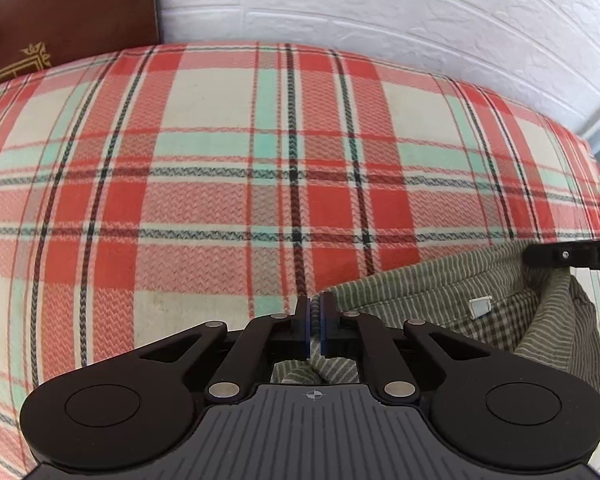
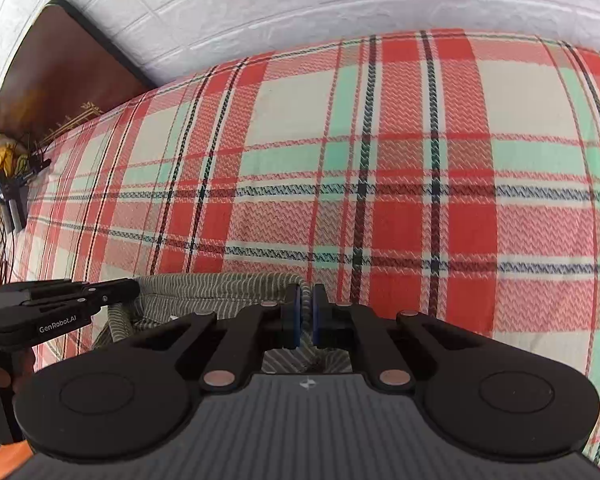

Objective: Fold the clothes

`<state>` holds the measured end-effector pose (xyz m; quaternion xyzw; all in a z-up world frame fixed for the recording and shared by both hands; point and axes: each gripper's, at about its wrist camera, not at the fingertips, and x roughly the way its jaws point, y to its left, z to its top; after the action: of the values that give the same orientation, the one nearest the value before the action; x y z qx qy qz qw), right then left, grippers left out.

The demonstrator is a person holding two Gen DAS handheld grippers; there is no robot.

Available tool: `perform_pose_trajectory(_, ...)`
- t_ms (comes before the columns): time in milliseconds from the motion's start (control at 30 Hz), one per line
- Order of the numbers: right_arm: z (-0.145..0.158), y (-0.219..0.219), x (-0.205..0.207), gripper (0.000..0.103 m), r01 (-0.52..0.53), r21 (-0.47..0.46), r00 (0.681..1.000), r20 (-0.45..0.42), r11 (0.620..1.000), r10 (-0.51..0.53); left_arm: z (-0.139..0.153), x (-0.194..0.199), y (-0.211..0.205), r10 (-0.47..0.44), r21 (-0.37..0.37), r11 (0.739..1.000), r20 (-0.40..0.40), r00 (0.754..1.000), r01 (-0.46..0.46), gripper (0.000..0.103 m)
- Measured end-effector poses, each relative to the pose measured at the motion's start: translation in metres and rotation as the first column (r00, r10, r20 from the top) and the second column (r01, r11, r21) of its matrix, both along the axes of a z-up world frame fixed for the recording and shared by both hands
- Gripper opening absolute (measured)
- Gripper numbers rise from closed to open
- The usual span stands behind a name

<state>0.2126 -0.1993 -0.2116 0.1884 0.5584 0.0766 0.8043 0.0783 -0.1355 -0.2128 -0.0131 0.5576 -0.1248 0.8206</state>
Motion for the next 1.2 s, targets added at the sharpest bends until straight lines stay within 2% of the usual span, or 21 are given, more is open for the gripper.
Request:
perform_pose_trajectory(100,-0.005,0.002,0.000,0.006,0.015,-0.012,1.000,-0.010,1.000,-0.015,-0.004,0.001,-0.002,0.009,0.005,1.000,-0.004,1.000,-0.009,0.000)
perform_pose_trajectory(167,-0.009,0.003,0.001,0.006,0.029,-0.018,0.999,-0.016,0.999,-0.029,-0.004,0.005,-0.002,0.030,-0.024,0.999,-0.013,0.999,-0.030,0.001)
perform_pose_trajectory(200,-0.011,0.002,0.001,0.007,0.035,-0.009,0.999,-0.019,0.999,-0.035,-0.004,0.007,0.000,0.043,-0.044,0.998,-0.019,0.999,-0.044,0.013)
perform_pose_trajectory(233,-0.012,0.002,0.001,0.013,0.040,-0.001,0.999,-0.019,0.999,-0.040,-0.003,0.008,0.001,0.056,-0.063,0.996,-0.025,0.998,-0.057,0.030)
perform_pose_trajectory(267,-0.010,0.002,0.000,0.014,0.044,0.003,0.999,-0.011,0.999,-0.044,0.001,0.009,0.003,0.067,-0.080,0.994,-0.023,0.997,-0.068,0.033)
perform_pose_trajectory(300,-0.007,0.000,-0.002,0.021,0.051,0.003,0.999,0.005,0.999,-0.051,0.005,0.010,0.006,0.078,-0.096,0.992,-0.020,0.997,-0.079,0.037)
perform_pose_trajectory(333,-0.003,-0.002,-0.004,0.034,0.057,0.009,0.998,0.022,0.998,-0.057,0.011,0.010,0.009,0.087,-0.105,0.991,-0.007,0.996,-0.087,0.038)
perform_pose_trajectory(400,0.007,-0.010,-0.012,0.041,0.077,0.033,0.995,0.060,0.996,-0.079,0.023,0.010,0.018,0.113,-0.122,0.986,0.014,0.994,-0.110,0.040)
perform_pose_trajectory(500,0.021,-0.027,-0.032,0.041,0.117,0.088,0.986,0.106,0.989,-0.126,0.039,0.000,0.040,0.161,-0.150,0.977,0.039,0.986,-0.154,0.041)
perform_pose_trajectory(633,0.024,-0.047,-0.064,0.042,0.163,0.131,0.976,0.125,0.978,-0.180,0.037,-0.022,0.054,0.161,-0.188,0.969,-0.017,0.987,-0.162,0.043)
perform_pose_trajectory(800,0.010,-0.059,-0.079,0.042,0.231,0.196,0.965,0.082,0.953,-0.251,0.020,-0.037,0.043,0.150,-0.233,0.959,-0.068,0.986,-0.161,0.043)
perform_pose_trajectory(933,0.005,-0.056,-0.077,0.042,0.237,0.238,0.963,0.071,0.942,-0.260,0.015,-0.038,0.029,0.118,-0.248,0.960,-0.065,0.991,-0.131,0.053)
perform_pose_trajectory(1000,0.001,-0.051,-0.074,0.042,0.216,0.245,0.970,0.060,0.945,-0.237,0.011,-0.037,0.026,0.110,-0.255,0.959,-0.065,0.992,-0.123,0.050)
perform_pose_trajectory(1033,-0.001,-0.048,-0.072,0.036,0.203,0.248,0.974,0.051,0.947,-0.222,0.008,-0.037,0.026,0.112,-0.265,0.956,-0.064,0.992,-0.125,0.021)
perform_pose_trajectory(1067,-0.004,-0.047,-0.071,0.024,0.199,0.258,0.975,0.044,0.945,-0.218,0.005,-0.038,0.028,0.117,-0.276,0.952,-0.064,0.991,-0.131,0.007)
perform_pose_trajectory(1100,-0.007,-0.049,-0.073,0.007,0.217,0.287,0.970,0.043,0.933,-0.239,0.002,-0.039,0.031,0.133,-0.286,0.947,-0.063,0.989,-0.145,0.003)
perform_pose_trajectory(1200,-0.020,-0.057,-0.079,0.006,0.277,0.344,0.954,0.014,0.897,-0.300,-0.005,-0.045,0.045,0.213,-0.285,0.933,-0.056,0.976,-0.220,0.000)
